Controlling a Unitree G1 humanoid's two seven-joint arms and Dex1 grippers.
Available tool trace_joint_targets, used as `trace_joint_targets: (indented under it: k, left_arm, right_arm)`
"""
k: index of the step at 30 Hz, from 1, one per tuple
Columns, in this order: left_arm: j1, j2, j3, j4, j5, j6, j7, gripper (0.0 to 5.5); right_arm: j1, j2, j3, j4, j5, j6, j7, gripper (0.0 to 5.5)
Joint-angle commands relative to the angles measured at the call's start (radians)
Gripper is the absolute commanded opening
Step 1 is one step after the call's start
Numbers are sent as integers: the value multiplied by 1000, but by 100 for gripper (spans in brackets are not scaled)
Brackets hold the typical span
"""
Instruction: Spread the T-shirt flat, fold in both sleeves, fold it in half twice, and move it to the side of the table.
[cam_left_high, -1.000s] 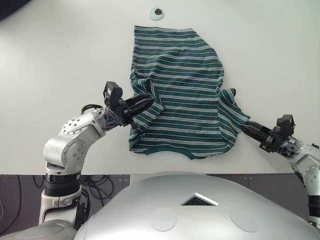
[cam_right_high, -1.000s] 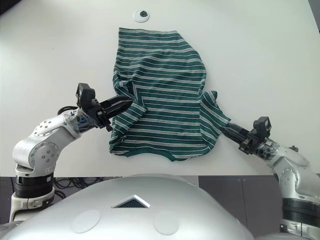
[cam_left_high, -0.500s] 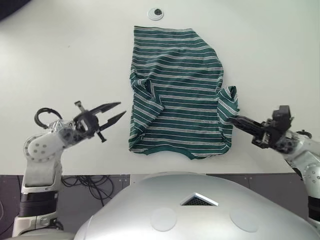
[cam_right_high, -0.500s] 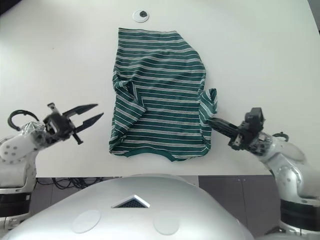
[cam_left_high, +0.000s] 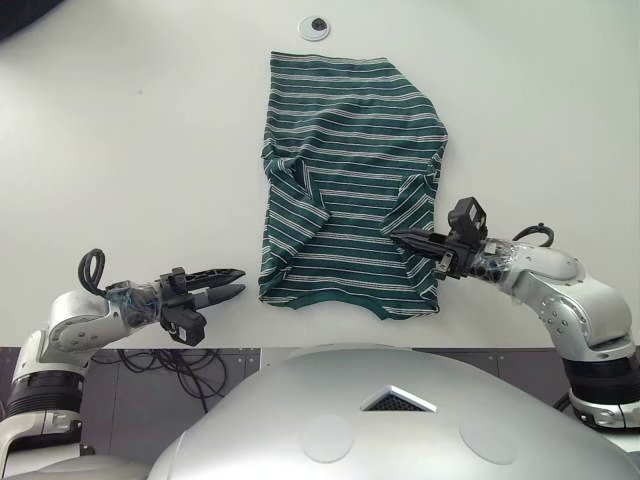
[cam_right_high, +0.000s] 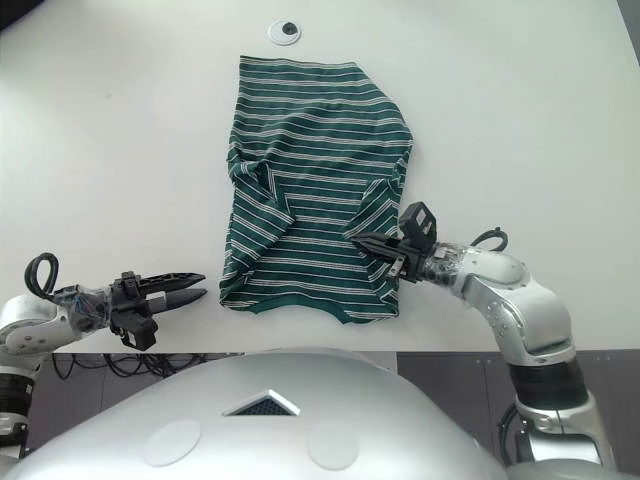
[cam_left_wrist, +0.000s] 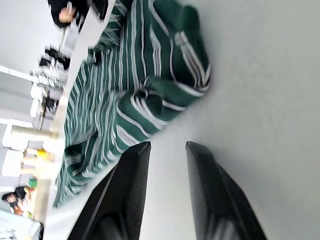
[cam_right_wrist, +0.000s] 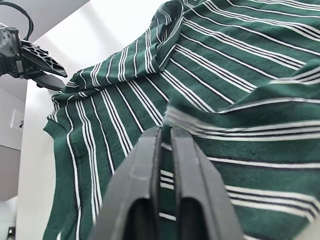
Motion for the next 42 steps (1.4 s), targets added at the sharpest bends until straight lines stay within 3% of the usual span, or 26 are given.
trace_joint_targets:
  k: [1, 6, 12, 18, 24, 26, 29, 33, 36, 39, 42]
  left_arm:
    - [-19, -30, -56, -69, 130, 8, 39, 126]
    - [-78, -73, -145, -137, 181, 60, 103, 126]
    - [-70, -47, -189, -117, 233, 44, 185, 107]
    - [-54, -3, -186, -122, 289, 29, 250, 30]
    - [-40, 49, -259, -171, 171, 116, 219, 2]
    - [1, 113, -351, -222, -31, 241, 151, 2]
    - [29, 193, -398, -339, -240, 373, 83, 2]
    - [36, 210, -402, -348, -258, 397, 54, 2]
    - [51, 220, -392, -351, -271, 395, 49, 0]
    - [54, 238, -391, -371, -312, 427, 25, 0]
    - [87, 290, -413, -413, -437, 533, -47, 0]
  right_arm:
    - [15, -23, -60, -43, 38, 12, 24, 106]
    - [148, -116, -228, -61, 76, -49, 150, 106]
    - [303, -181, -333, 102, -176, -567, 374, 108]
    - [369, -190, -199, 355, -639, -1307, 328, 108]
    - [319, -136, -132, 431, -776, -1600, 180, 108]
    - [294, -125, -110, 454, -803, -1637, 122, 108]
    - [275, -126, -71, 471, -839, -1666, 67, 108]
    - [266, -145, -18, 485, -877, -1672, 19, 108]
    - [272, -185, 23, 482, -879, -1652, 15, 54]
    - [301, -240, 67, 460, -799, -1583, 54, 6]
    - [367, -335, 128, 353, -567, -1396, 156, 2]
